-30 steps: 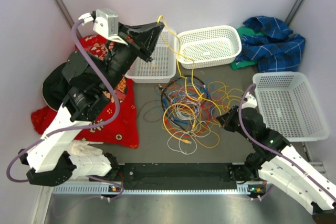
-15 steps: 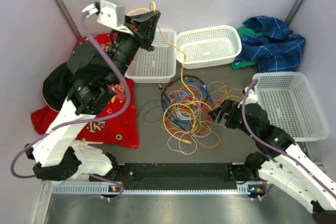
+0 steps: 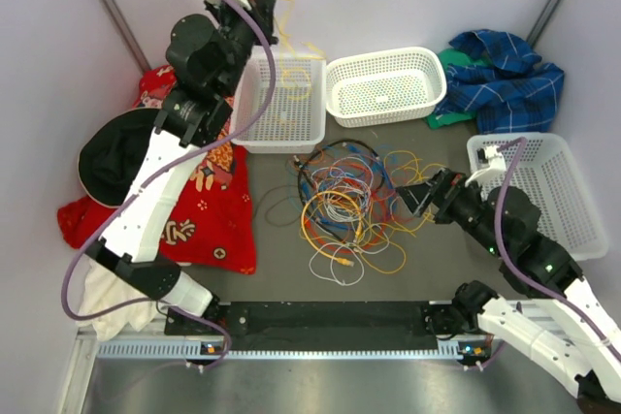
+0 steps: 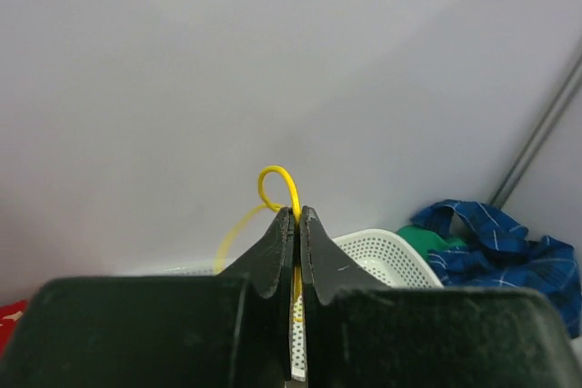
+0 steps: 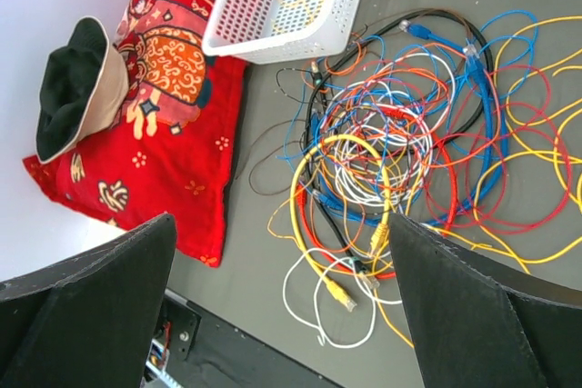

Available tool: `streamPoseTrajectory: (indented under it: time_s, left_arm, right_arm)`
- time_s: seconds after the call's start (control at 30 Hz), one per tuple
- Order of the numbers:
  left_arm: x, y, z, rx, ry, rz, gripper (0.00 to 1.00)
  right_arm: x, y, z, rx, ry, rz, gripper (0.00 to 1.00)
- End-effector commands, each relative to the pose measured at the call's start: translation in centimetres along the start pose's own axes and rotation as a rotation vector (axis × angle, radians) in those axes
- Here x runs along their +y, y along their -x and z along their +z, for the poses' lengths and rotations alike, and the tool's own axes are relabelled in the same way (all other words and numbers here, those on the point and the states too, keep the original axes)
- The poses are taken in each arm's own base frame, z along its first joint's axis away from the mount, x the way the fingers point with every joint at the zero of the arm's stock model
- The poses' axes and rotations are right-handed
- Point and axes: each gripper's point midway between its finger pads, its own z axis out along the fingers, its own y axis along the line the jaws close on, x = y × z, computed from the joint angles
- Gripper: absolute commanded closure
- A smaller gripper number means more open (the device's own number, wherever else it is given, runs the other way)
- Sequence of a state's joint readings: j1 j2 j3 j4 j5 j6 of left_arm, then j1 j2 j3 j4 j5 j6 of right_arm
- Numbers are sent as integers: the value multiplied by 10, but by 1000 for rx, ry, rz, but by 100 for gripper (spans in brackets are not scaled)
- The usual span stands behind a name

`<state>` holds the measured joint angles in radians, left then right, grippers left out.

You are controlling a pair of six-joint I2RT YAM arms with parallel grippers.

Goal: Untangle the cables

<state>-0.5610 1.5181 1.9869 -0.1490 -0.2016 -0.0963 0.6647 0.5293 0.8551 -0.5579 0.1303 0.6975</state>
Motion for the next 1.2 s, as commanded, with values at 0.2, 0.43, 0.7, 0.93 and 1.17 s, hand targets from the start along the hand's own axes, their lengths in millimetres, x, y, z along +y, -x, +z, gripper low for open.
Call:
streamPoseTrajectory:
  time_s: [0.2, 0.43, 0.7, 0.93, 1.17]
  left_arm:
    - [79, -15, 54, -57, 45, -232, 100]
    - [111, -59, 99, -37, -13, -312, 100]
    - [128, -138, 129, 56, -2, -329, 100]
    - [146, -205, 121, 207, 79, -338, 37]
    - [128, -136, 87, 116, 50, -305, 1]
  right_arm:
    - [3, 28, -17, -62, -21, -101, 1]
    - [-2, 20, 6, -26, -56, -154, 1]
    - [-9, -1, 31, 37, -65, -161, 1]
    - [-18, -7, 42, 62, -111, -186, 1]
    - [-34, -9, 49, 69, -198, -191, 1]
